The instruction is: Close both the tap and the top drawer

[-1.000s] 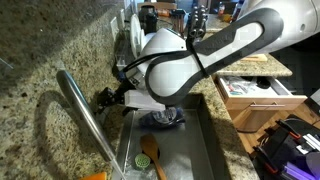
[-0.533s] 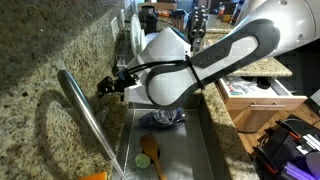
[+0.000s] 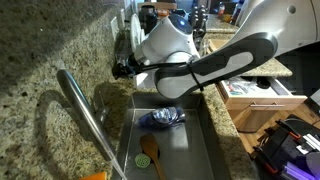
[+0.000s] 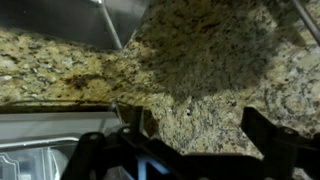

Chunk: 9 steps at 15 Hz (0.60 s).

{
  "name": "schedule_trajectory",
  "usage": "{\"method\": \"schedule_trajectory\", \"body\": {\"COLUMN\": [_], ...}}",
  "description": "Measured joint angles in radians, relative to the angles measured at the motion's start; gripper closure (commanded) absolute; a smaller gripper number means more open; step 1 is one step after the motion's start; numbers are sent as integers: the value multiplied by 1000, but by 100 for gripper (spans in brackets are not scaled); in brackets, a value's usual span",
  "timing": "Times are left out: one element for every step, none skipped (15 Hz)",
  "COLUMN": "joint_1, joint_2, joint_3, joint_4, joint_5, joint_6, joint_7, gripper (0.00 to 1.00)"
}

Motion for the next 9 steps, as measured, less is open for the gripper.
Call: {"method": "schedule_trajectory", "body": {"joint_1": [1, -4, -14, -31, -47, -57, -59, -57, -55], "joint_2": [1, 3, 7, 15, 30, 53, 82, 110, 132], "joint_3": [-2, 10, 35, 76, 121, 157, 182, 198, 205], "joint_4": [1, 2, 2, 2, 6, 15, 29, 44, 58], "joint_5": [0, 1, 9, 22, 36, 50, 61, 65, 69], "joint_6": [0, 2, 2, 2, 1, 5, 23, 45, 56], "joint_7": [1, 1, 1, 1, 1, 1, 3, 9, 13], "gripper": [0, 0, 0, 0, 0, 0, 0, 0, 0]}}
